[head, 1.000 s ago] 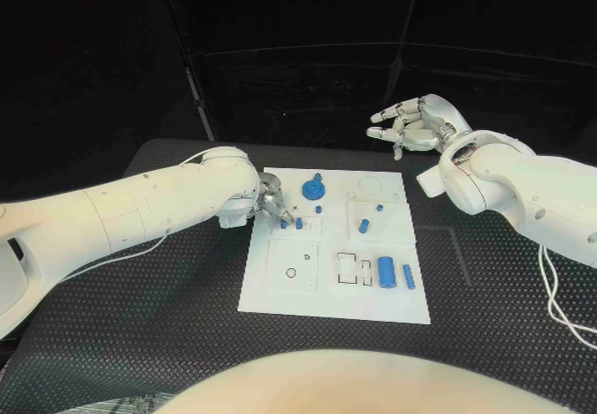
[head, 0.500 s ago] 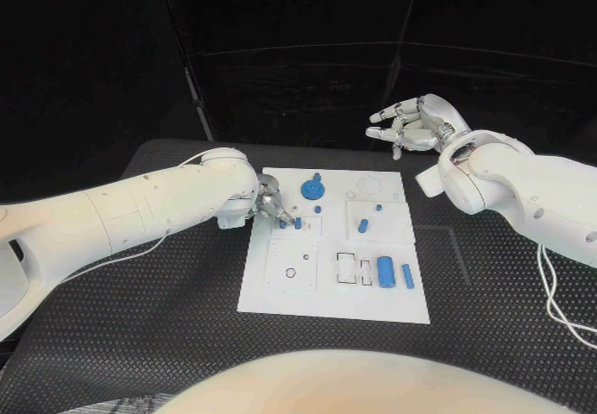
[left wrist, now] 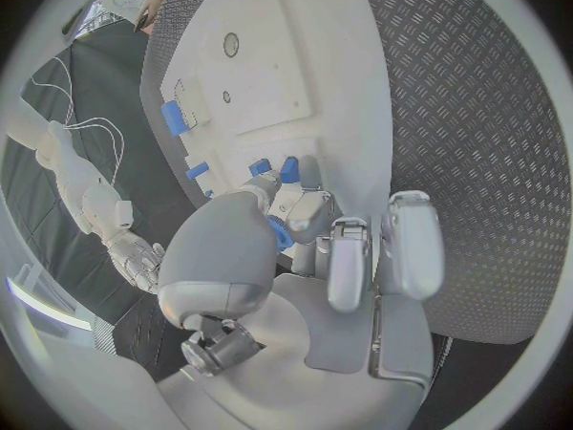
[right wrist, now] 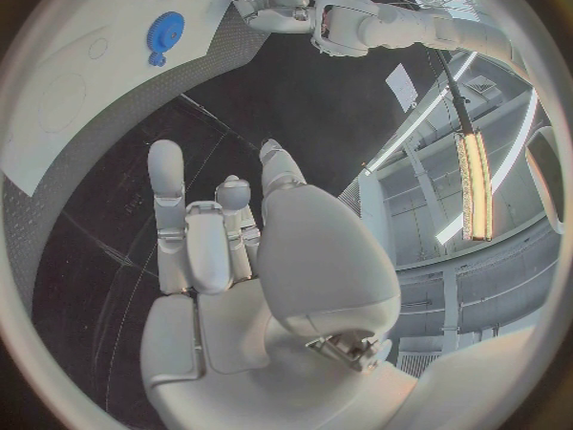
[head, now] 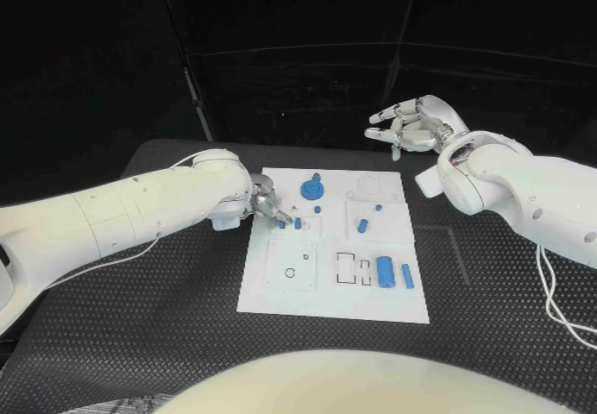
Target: Assemble the parts on the task board
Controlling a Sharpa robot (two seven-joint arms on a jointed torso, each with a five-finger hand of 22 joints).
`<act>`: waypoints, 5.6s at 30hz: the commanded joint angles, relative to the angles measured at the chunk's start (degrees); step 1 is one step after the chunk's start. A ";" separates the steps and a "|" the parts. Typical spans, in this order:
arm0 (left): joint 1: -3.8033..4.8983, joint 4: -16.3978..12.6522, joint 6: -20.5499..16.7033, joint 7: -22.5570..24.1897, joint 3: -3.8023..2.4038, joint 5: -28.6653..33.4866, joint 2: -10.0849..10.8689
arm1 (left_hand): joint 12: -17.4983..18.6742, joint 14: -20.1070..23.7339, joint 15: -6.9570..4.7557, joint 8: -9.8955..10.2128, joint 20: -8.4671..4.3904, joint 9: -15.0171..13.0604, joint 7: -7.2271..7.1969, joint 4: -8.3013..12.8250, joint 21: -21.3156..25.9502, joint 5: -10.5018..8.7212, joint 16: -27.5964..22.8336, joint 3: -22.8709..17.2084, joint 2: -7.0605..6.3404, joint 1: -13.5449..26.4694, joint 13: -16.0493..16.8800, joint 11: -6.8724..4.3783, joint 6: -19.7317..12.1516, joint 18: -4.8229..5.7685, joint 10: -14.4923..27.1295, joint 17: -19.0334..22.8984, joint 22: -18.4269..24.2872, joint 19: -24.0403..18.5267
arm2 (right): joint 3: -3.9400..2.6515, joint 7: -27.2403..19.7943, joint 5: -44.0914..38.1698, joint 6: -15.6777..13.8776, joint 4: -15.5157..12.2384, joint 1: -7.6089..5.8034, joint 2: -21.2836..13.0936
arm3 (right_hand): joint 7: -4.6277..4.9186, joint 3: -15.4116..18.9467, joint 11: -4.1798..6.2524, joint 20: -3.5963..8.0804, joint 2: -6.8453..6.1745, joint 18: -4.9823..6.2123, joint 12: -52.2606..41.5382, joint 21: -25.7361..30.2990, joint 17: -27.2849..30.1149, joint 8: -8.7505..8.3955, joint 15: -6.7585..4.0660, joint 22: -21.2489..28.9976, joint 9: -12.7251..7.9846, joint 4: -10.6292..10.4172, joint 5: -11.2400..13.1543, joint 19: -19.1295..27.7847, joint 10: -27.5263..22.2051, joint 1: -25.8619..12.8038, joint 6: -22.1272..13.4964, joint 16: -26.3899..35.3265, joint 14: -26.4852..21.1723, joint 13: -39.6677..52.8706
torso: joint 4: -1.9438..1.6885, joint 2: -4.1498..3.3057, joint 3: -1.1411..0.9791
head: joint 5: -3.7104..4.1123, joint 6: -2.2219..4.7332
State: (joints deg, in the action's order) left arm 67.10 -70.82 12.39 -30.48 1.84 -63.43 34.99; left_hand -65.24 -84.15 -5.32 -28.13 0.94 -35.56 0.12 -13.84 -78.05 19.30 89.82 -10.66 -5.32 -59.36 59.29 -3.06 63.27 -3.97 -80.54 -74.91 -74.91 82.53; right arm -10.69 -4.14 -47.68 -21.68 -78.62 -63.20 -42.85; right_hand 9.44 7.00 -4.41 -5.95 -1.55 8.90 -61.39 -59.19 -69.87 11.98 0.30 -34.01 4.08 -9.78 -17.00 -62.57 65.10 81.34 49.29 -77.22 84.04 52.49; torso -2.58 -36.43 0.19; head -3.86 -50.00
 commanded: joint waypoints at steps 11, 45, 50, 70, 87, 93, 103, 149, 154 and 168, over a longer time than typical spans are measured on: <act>0.07 -1.62 -5.98 0.65 -2.82 1.69 0.89 | 2.40 -5.85 -0.19 0.47 -0.01 0.02 0.77 -2.45 1.79 0.08 0.18 3.04 0.22 -0.21 -2.44 0.24 -1.25 0.22 1.72 -15.09 -3.20 -0.80 | -0.04 -0.53 -0.29 0.24 0.07 0.06 0.17 | -0.08 0.39 0.08 -0.10 0.48 0.88 0.08 0.30 0.09 0.20 -0.42 0.10 -0.05 0.12 -0.20 -0.01 -0.32 -0.26 -0.34 0.17 1.06 -0.09 | 0.04 0.00 -0.07 | 0.11 0.00; -0.19 2.93 -20.05 29.89 1.26 -18.78 -6.07 | 49.63 6.97 6.04 20.07 5.67 24.13 7.56 4.96 46.39 -1.16 -35.05 4.84 -2.74 -24.85 -50.85 8.51 -9.91 -6.48 23.40 27.97 31.67 -14.49 | -0.03 -0.51 -1.08 0.60 0.26 0.10 1.05 | -0.08 0.44 0.07 -0.10 0.51 0.86 0.05 0.27 0.09 0.21 -0.41 0.01 -0.06 0.10 -0.19 -0.06 -0.31 -0.29 -0.38 0.18 1.06 -0.08 | 0.12 -0.16 0.01 | 1.64 0.00; -0.49 4.30 -19.09 29.98 1.35 -20.46 -7.18 | 50.19 2.46 5.76 20.57 5.35 25.53 7.22 5.33 37.15 -1.21 -23.72 6.03 -2.17 -24.97 -52.15 8.33 -9.02 -5.19 22.95 17.31 24.29 -9.63 | -0.02 -0.54 -1.09 0.63 0.30 0.10 1.13 | -0.08 0.42 0.08 -0.10 0.57 0.85 -0.05 0.23 -0.01 0.23 -0.41 -0.08 -0.06 0.13 -0.22 -0.12 -0.23 -0.21 -0.39 0.13 1.08 0.02 | 0.14 -0.13 -0.02 | 1.68 0.00; -1.61 9.16 -14.56 28.87 1.37 -22.44 -10.46 | 51.08 -1.46 5.19 20.73 4.79 27.46 7.19 5.83 21.07 -1.14 -13.58 5.48 -0.33 -26.70 -54.25 7.76 -5.70 -2.74 20.12 7.40 10.91 -3.32 | -0.02 -0.58 -1.10 0.65 0.32 0.10 1.31 | -0.08 0.42 0.08 -0.10 0.57 0.85 -0.05 0.23 -0.01 0.23 -0.41 -0.08 -0.06 0.13 -0.22 -0.12 -0.23 -0.21 -0.39 0.13 1.08 0.02 | 0.11 -0.12 -0.07 | 1.90 0.00; -1.95 10.38 -12.90 29.24 1.36 -22.47 -11.22 | 52.12 -1.53 4.65 20.54 4.35 28.16 7.08 5.85 18.32 -1.10 -12.90 1.40 0.99 -28.29 -55.22 7.05 -2.45 -2.36 16.42 7.42 8.11 -2.97 | -0.02 -0.62 -1.10 0.76 0.47 0.10 1.52 | -0.10 0.40 0.09 -0.10 0.67 0.85 -0.15 0.24 -0.08 0.28 -0.42 -0.08 -0.05 0.18 -0.26 -0.15 -0.15 -0.11 -0.37 0.10 1.11 0.11 | 0.06 -0.06 -0.07 | 1.95 0.00; -2.05 10.42 -14.01 29.72 1.36 -22.47 -11.23 | 52.48 -1.55 4.34 20.17 4.11 28.12 6.84 5.96 17.04 -1.16 -12.70 -0.17 1.30 -28.47 -55.19 6.64 -0.68 -2.16 14.46 7.47 6.88 -2.72 | -0.01 -0.66 -1.10 0.79 0.54 0.11 1.62 | -0.10 0.40 0.09 -0.10 0.70 0.84 -0.26 0.23 -0.12 0.30 -0.42 -0.11 -0.05 0.18 -0.27 -0.17 -0.05 -0.09 -0.35 0.08 1.12 0.24 | 0.09 -0.07 -0.10 | 1.96 0.00; -2.25 9.09 -20.63 30.27 1.07 -21.78 -9.45 | 53.88 -1.54 4.36 20.69 4.03 28.41 7.06 6.26 16.03 -1.20 -12.69 -1.83 0.58 -28.19 -55.33 6.75 -0.17 -1.95 13.51 7.84 5.80 -2.61 | -0.01 -0.69 -1.10 0.78 0.53 0.11 1.47 | -0.10 0.40 0.09 -0.10 0.70 0.84 -0.26 0.23 -0.12 0.30 -0.42 -0.11 -0.05 0.18 -0.27 -0.17 -0.05 -0.09 -0.35 0.08 1.12 0.24 | 0.00 -0.07 -0.03 | 2.14 0.00; -3.90 3.20 -16.59 26.94 -2.55 -16.23 -1.09 | 54.82 -1.48 4.45 21.05 4.10 28.60 7.12 5.93 15.55 -1.28 -12.75 -2.50 -0.17 -27.06 -55.29 6.78 0.25 -1.88 12.83 8.26 5.19 -2.60 | 0.06 -0.62 -1.10 0.94 0.81 0.37 1.28 | -0.12 0.42 0.12 -0.09 0.84 0.84 -0.35 0.22 -0.14 0.41 -0.44 -0.16 -0.03 0.16 -0.28 -0.24 0.04 -0.07 -0.27 0.09 1.14 0.25 | 0.09 -0.11 -0.09 | 1.47 0.00; -3.92 3.54 -15.83 26.59 -2.55 -16.22 -1.13 | 54.84 -1.47 4.45 21.06 4.10 28.61 7.11 5.94 15.57 -1.28 -12.79 -2.53 -0.18 -27.05 -55.29 6.77 0.28 -1.89 12.80 8.33 5.20 -2.61 | 0.10 -0.63 -1.10 0.97 0.87 0.39 1.31 | -0.12 0.42 0.12 -0.09 0.84 0.84 -0.35 0.22 -0.14 0.41 -0.44 -0.16 -0.03 0.16 -0.28 -0.24 0.04 -0.07 -0.27 0.09 1.14 0.25 | 0.10 -0.11 -0.07 | 1.51 0.00; -3.92 4.06 -14.55 26.13 -2.55 -16.22 -1.66 | 55.11 -1.41 4.48 21.25 4.12 28.70 7.17 5.92 15.71 -1.29 -12.88 -2.65 -0.40 -26.88 -55.30 6.82 0.15 -1.92 12.82 8.54 5.23 -2.73 | 0.19 -0.64 -1.10 1.00 0.90 0.45 1.34 | -0.12 0.42 0.12 -0.09 0.84 0.84 -0.35 0.22 -0.14 0.41 -0.44 -0.16 -0.03 0.16 -0.28 -0.24 0.04 -0.07 -0.27 0.09 1.14 0.25 | 0.10 -0.10 -0.09 | 1.51 0.00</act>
State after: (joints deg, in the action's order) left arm 63.18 -66.82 -3.36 -3.83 -0.74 -79.88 33.40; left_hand -10.28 -83.95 -0.82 -7.05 5.04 -6.91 7.27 -7.91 -62.24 18.40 76.95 -12.99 -5.48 -86.50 4.05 3.57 63.07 -6.69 -67.36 -66.39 -69.69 79.65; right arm -10.47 -4.26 -48.66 -20.97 -77.65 -62.65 -41.56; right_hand 9.44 7.16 -4.41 -5.95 -1.33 8.90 -61.39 -59.19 -69.91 12.20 0.30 -34.11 4.08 -9.63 -17.00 -62.57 65.10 81.12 49.29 -77.22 84.04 52.65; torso -2.47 -36.54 0.12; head -2.33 -50.00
